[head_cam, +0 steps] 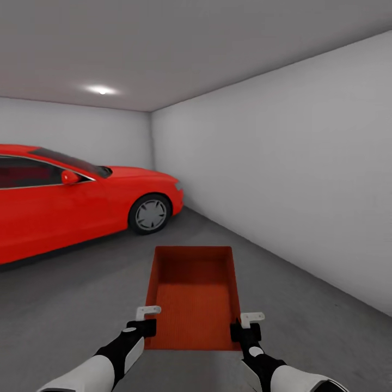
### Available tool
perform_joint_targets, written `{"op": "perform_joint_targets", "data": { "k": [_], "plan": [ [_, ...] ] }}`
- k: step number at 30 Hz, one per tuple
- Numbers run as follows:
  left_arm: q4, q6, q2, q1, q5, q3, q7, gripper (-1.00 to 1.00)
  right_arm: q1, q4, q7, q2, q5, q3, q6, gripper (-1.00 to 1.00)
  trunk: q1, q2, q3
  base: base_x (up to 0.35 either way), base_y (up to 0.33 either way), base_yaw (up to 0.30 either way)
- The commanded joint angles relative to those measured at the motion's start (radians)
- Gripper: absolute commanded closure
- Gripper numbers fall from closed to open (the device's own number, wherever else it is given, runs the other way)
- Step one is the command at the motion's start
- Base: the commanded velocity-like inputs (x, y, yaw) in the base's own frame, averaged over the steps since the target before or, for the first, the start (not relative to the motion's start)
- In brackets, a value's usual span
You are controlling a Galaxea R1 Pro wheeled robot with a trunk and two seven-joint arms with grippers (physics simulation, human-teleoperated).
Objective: Move the two storage containers from the living room to the garage. In the garage, place one container on the floor and stack the other container on top of it (either order is fine).
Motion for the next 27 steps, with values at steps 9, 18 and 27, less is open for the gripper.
{"op": "perform_joint_targets", "data": {
  "k": [9, 18, 27],
  "plan": [
    [0.0, 0.005, 0.006, 0.0, 0.0, 0.027, 0.009, 1.0, -0.001, -0.002, -0.006, 0.0, -0.005, -0.034, -0.007, 1.0, 0.001, -0.001, -0.002, 0.321, 0.158, -0.281],
    [0.0, 0.005, 0.006, 0.0, 0.0, 0.027, 0.009, 1.0, -0.001, -0.002, -0.006, 0.0, -0.005, -0.034, -0.007, 1.0, 0.001, -0.001, -0.002, 0.322, 0.165, -0.281],
    [0.0, 0.005, 0.006, 0.0, 0.0, 0.027, 0.009, 1.0, -0.001, -0.002, -0.006, 0.0, -0.005, -0.034, -0.007, 1.0, 0.001, -0.001, -0.002, 0.32, 0.173, -0.281]
  ]
}}
